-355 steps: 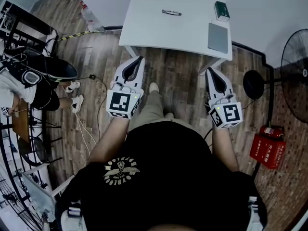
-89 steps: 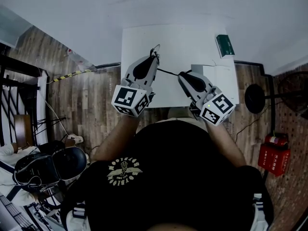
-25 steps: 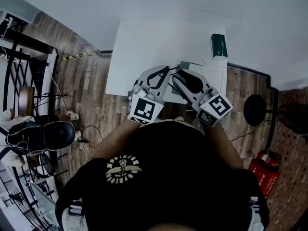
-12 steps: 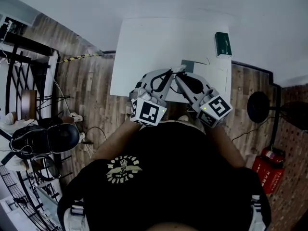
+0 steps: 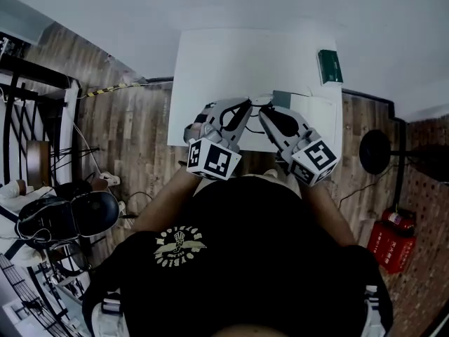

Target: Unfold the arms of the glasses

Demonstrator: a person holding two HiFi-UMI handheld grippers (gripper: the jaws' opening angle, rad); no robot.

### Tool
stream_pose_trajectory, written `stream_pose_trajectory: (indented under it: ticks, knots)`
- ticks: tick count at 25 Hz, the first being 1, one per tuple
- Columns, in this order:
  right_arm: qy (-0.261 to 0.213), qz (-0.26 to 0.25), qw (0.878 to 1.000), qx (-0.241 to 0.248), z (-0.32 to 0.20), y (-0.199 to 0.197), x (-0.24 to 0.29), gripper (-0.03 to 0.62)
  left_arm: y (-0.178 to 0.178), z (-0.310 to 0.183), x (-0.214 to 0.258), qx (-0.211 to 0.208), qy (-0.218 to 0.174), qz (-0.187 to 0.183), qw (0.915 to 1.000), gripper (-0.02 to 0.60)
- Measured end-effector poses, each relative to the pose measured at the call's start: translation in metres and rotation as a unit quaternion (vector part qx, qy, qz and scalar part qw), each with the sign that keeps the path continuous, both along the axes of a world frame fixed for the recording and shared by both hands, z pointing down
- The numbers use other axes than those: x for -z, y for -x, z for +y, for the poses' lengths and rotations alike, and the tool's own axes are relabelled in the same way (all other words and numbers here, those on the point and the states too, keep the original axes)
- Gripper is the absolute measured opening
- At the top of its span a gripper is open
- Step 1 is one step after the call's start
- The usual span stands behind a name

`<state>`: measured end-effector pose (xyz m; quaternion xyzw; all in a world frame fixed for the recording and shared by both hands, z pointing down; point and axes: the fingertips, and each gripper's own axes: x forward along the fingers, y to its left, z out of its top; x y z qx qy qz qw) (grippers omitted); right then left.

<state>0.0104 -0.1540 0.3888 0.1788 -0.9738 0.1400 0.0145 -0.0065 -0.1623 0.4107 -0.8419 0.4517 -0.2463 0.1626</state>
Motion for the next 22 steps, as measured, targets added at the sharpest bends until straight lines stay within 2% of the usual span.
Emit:
stream_pose_trajectory:
  ticks: [5,14,22]
  knots:
    - [0.002,0.008,1.0,0.0,0.003,0.023,-0.002,0.017,0.026,0.002,0.002,-0.02,-0.002,-0.019,0.9996,0.02]
    - [0.004,0.033,0.999,-0.019,0.005,0.029,-0.001,0.011,0.048,-0.001,0.006,-0.042,-0.004,-0.036,0.9984,0.02]
    - [0.016,0.051,0.998,-0.03,0.007,0.031,-0.01,0.011,0.053,-0.002,-0.004,-0.069,-0.009,-0.051,0.9963,0.02]
